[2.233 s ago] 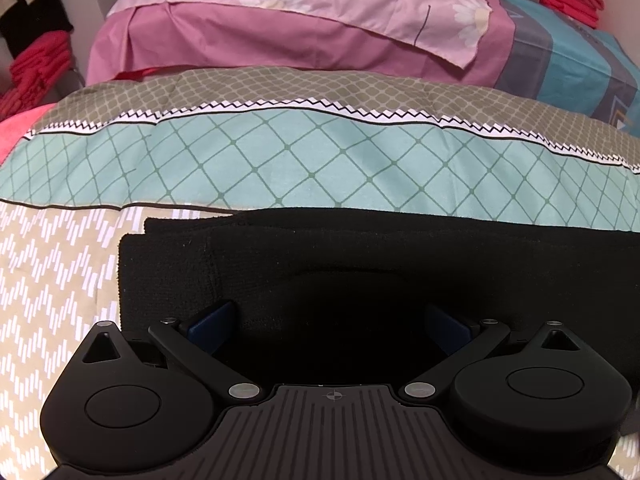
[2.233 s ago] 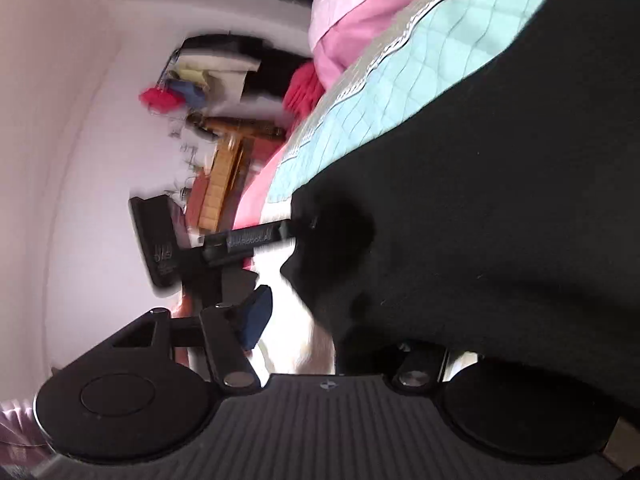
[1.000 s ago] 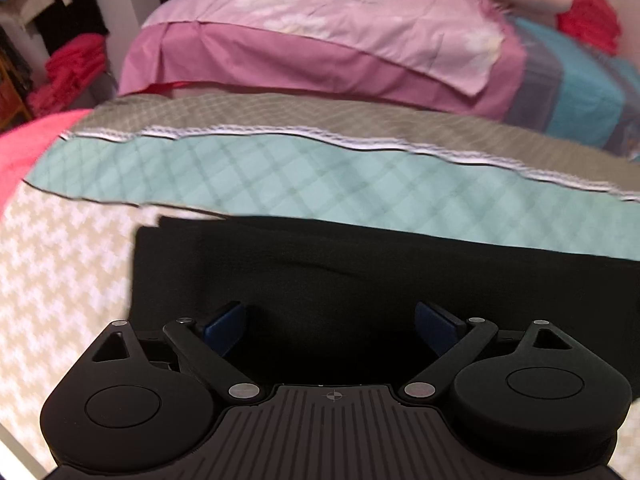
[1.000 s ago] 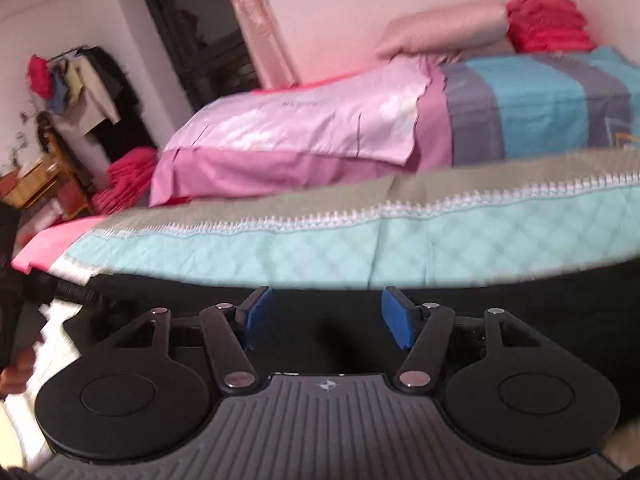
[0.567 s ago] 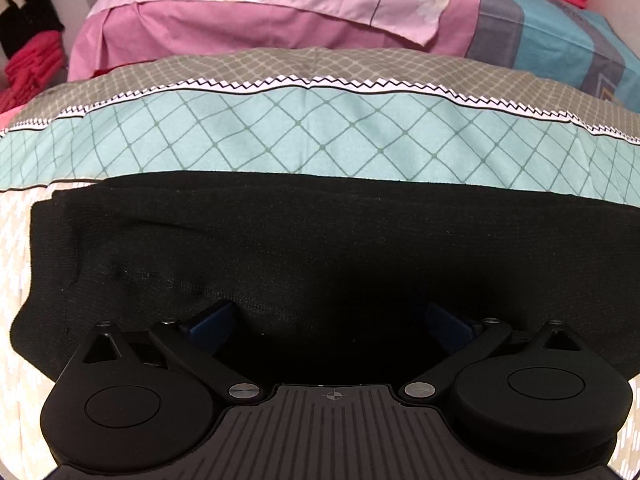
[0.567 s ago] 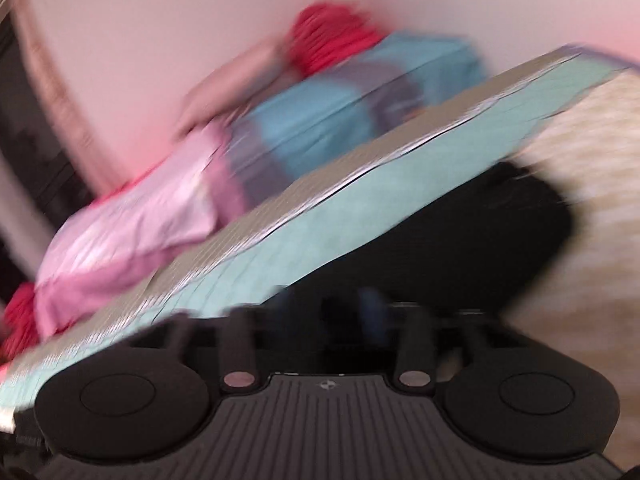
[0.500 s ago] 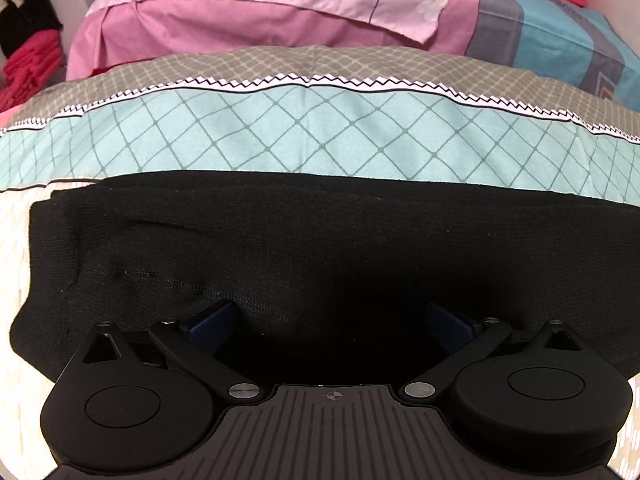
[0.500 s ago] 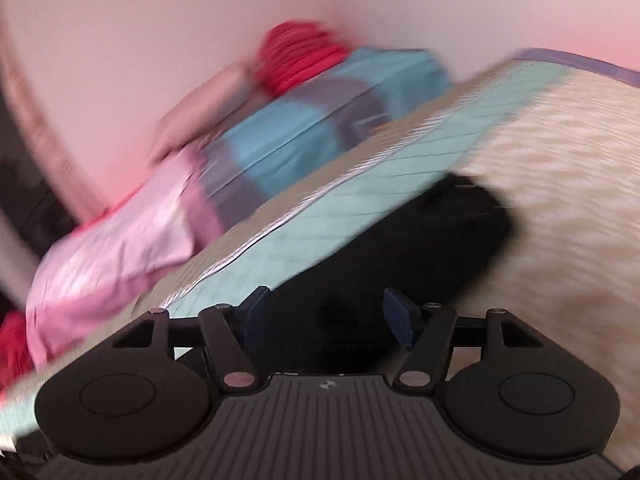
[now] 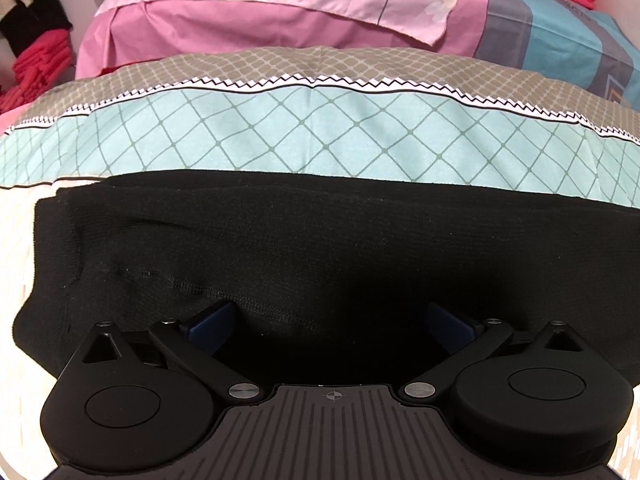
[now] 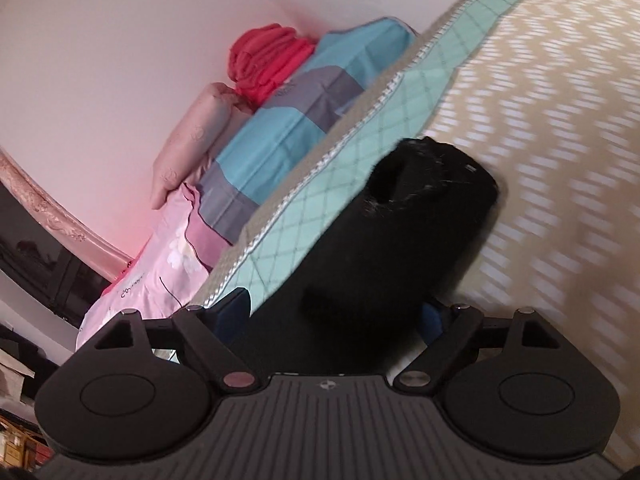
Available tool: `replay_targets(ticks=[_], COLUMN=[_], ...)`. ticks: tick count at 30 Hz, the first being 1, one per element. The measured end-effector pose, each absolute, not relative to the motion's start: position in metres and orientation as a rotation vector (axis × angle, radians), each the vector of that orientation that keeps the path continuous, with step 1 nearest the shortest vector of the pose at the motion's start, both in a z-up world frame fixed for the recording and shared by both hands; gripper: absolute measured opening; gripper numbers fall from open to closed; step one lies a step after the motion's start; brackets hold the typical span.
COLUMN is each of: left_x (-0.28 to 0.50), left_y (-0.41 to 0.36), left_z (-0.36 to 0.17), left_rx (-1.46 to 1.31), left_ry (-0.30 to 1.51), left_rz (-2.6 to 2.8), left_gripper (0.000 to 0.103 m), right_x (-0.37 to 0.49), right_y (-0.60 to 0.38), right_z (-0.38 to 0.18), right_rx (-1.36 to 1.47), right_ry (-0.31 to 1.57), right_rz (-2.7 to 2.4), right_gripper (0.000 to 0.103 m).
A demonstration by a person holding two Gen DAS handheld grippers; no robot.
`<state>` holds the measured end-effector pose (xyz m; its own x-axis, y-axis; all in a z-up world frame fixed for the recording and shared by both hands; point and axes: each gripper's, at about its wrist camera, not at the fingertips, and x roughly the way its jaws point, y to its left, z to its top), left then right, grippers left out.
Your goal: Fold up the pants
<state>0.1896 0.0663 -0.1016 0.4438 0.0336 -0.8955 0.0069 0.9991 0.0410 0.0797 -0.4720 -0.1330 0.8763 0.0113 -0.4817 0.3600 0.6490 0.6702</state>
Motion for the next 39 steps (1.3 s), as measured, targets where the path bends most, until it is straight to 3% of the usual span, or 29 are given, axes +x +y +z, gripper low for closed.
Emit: replay_targets(ticks=[3,5,8,11,14,16,19,21,24,26,28,39], left_x=[0.189,0.189,0.188,0.188,0.188,0.188,0.19,0.192,0.194,0.194,0.193,0.19], left_y=[0.066,0.066,0.066,0.065,0.066,0.066,0.065,0.063,0.056,0.05,0.044,0.036], left_z=[-0.101,-0.101,-0.101,-0.101,-0.101,-0.101,-0.101,-0.1,-0.098,-0.096,-0.094,-0.092], left_rx=[0.04,0.04,0.043,0.044,0.043,0.046,0.052,0.059,0.081,0.112,0.149,0.216], left_ry=[1.112,1.11,1.108,1.109,1.112,1.114,1.122,1.133,1.147,1.145,1.139,1.113], left_rz=[0.019,0.022,0.022,0.022,0.022,0.019,0.027,0.038,0.068,0.088,0.1,0.111], left_gripper=[0.103,0.103,0.103,0.103,0.103,0.103,0.103,0.103,0.103,0.103,0.103,0.103], right_x=[0.081,0.081,0.086,0.089,0.082,0.065,0.065,0.065,0.066,0.064,0.064,0.068], right_y=[-0.463,-0.456,-0.452,-0.465,-0.481,-0.492,-0.494,-0.488,-0.478,-0.47,-0.462,-0.454], right_z=[-0.13,-0.13,-0.137,-0.142,-0.131,-0.124,-0.145,-0.138,-0.134,-0.129,-0.125,-0.125], right_rx=[0.858,0.877,0.873,0.944,0.999,1.014,1.04,0.982,0.965,0.928,0.896,0.856], right_ry=[0.472,0.5,0.554,0.553,0.542,0.441,0.503,0.508,0.508,0.507,0.51,0.511], right_rz=[-0.207,-0.114,-0.046,-0.056,-0.119,-0.159,-0.193,-0.186,-0.182,-0.174,-0.169,-0.172], right_gripper=[0.085,0.059,0.04,0.024,0.017,0.017,0.018,0.024,0.039,0.058,0.063,0.065])
